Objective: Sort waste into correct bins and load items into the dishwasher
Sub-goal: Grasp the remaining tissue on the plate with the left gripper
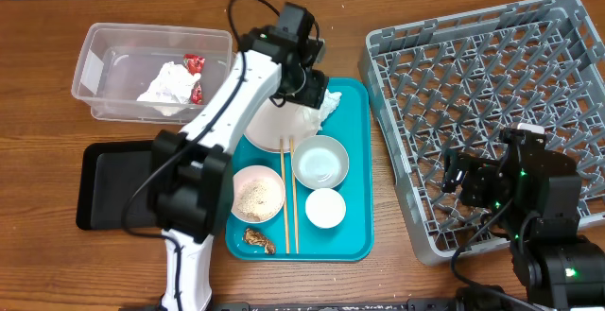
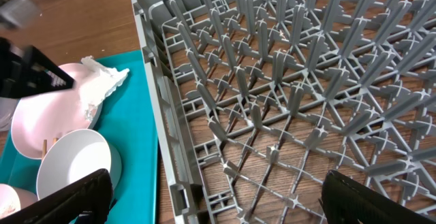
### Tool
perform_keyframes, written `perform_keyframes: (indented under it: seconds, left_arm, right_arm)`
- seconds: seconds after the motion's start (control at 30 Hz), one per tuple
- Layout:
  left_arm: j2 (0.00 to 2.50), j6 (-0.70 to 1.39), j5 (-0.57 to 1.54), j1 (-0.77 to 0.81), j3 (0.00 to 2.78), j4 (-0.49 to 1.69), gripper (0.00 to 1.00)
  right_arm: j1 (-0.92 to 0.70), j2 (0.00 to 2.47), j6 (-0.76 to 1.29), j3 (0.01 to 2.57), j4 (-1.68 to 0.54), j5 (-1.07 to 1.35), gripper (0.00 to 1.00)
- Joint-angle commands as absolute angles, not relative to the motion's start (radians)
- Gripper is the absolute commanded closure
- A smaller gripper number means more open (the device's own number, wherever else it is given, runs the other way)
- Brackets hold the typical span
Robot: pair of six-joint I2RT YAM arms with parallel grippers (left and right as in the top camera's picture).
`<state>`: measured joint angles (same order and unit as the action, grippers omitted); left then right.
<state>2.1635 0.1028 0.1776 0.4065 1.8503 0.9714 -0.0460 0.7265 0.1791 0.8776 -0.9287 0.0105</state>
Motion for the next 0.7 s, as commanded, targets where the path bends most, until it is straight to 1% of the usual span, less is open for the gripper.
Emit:
perform_keyframes:
  seconds: [0.0, 0.13, 0.17, 0.3, 0.47, 0.63, 0.67]
  left_arm:
    - [2.224, 0.12, 0.142, 0.414, 1.847, 0.97, 0.34]
    - [2.253, 0.12, 0.129, 0.413, 1.847, 0.964, 0.35]
    - [2.258, 0.12, 0.121, 0.413, 1.847, 0.962, 0.37]
    - [2.274, 0.12, 0.123, 0.414, 1.847, 0.945, 0.38]
    - [2.286, 0.12, 0.12, 0.414, 1.847, 0.943, 0.48]
    - [2.286, 0.12, 0.117, 0.414, 1.847, 0.934, 0.53]
    - [2.286, 0.12, 0.11, 0.414, 1.847, 0.934, 0.55]
  right_arm:
    - [-0.045, 0.717, 0.18, 0.899, -0.93, 0.001, 0.0]
    - [-0.045, 0.717, 0.179, 0.899, -0.93, 0.001, 0.0]
    - [-0.045, 0.717, 0.18, 0.899, -0.93, 0.001, 0.0]
    - [-0.045, 0.717, 0.179, 0.899, -0.929, 0.001, 0.0]
    - [-0.045, 0.717, 0.179, 0.899, -0.93, 0.001, 0.0]
    - [-0.045, 0.717, 0.179, 0.899, -0.93, 0.001, 0.0]
    - [-0.045, 0.717, 0.179, 0.899, -0.93, 0.001, 0.0]
